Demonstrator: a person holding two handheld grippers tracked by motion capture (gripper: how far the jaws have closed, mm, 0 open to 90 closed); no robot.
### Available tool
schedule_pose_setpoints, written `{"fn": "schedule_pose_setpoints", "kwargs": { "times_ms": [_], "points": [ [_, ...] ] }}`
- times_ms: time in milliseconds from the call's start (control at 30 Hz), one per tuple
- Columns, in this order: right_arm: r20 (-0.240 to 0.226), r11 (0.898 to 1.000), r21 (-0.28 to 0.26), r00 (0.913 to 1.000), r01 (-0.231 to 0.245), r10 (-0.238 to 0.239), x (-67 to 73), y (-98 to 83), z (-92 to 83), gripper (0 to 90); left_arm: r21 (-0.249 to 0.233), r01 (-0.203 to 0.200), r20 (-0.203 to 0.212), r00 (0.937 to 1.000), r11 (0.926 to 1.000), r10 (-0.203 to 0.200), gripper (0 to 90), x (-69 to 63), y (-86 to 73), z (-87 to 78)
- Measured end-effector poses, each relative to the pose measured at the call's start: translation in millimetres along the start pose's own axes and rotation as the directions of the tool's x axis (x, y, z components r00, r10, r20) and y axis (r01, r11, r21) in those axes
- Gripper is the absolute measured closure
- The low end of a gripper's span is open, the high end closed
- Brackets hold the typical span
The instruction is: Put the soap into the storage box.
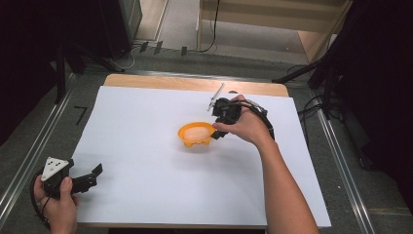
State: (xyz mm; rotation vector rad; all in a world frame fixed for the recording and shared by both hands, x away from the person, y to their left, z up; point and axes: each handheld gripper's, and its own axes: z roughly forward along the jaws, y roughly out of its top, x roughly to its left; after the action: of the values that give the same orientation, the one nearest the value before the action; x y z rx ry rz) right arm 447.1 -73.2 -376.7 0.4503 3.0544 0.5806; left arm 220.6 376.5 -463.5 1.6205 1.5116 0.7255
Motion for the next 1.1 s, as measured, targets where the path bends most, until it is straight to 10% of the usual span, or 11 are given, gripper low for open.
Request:
{"fn": "schedule_pose_setpoints", "kwargs": {
  "times_ms": [667, 800, 1100],
  "points": [
    [0.018, 0.996, -0.024, 0.9965, -0.081, 0.082, 8.6, -65.5, -3.4, 32.6, -0.002, 0.002, -0.004, 1.0, 1.0, -0.002, 0.0, -0.2, -0.1, -0.3],
    [0.085, 0.995, -0.023, 0.9913, -0.1, 0.101, 13.0, -76.8, -2.7, 27.4, -0.002, 0.002, -0.005, 1.0, 1.0, -0.002, 0.0, -0.1, -0.2, -0.3],
    [0.05, 0.986, -0.046, 0.9852, -0.162, 0.164, 23.0, -95.0, -3.1, 24.8, -0.001, -0.002, -0.005, 1.0, 1.0, 0.002, 0.0, -0.4, -0.1, -0.5]
  ]
}}
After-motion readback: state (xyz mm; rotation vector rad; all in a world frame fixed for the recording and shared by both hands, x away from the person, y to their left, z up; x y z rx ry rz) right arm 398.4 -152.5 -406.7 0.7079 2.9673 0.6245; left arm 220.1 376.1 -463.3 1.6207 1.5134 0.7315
